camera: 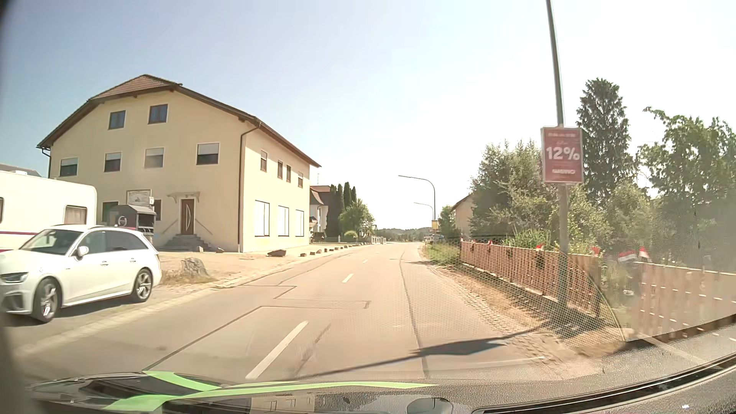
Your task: Follow the waypoints while adhering to traffic rules and regulations
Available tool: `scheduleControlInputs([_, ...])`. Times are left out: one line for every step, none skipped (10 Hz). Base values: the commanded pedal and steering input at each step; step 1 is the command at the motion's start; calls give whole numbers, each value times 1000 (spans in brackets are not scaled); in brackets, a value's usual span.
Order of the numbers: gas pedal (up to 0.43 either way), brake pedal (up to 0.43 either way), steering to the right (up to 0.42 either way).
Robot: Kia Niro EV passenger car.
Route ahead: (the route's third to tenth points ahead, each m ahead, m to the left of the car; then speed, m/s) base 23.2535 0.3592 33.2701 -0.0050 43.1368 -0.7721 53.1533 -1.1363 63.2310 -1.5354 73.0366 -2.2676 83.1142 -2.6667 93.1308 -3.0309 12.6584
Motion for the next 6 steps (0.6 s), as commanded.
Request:
scheduleControlInputs([260,0,-3])
scheduleControlInputs([260,0,1])
scheduleControlInputs([248,0,4])
scheduleControlInputs([240,0,4])
scheduleControlInputs([240,0,3])
scheduleControlInputs([240,0,0])
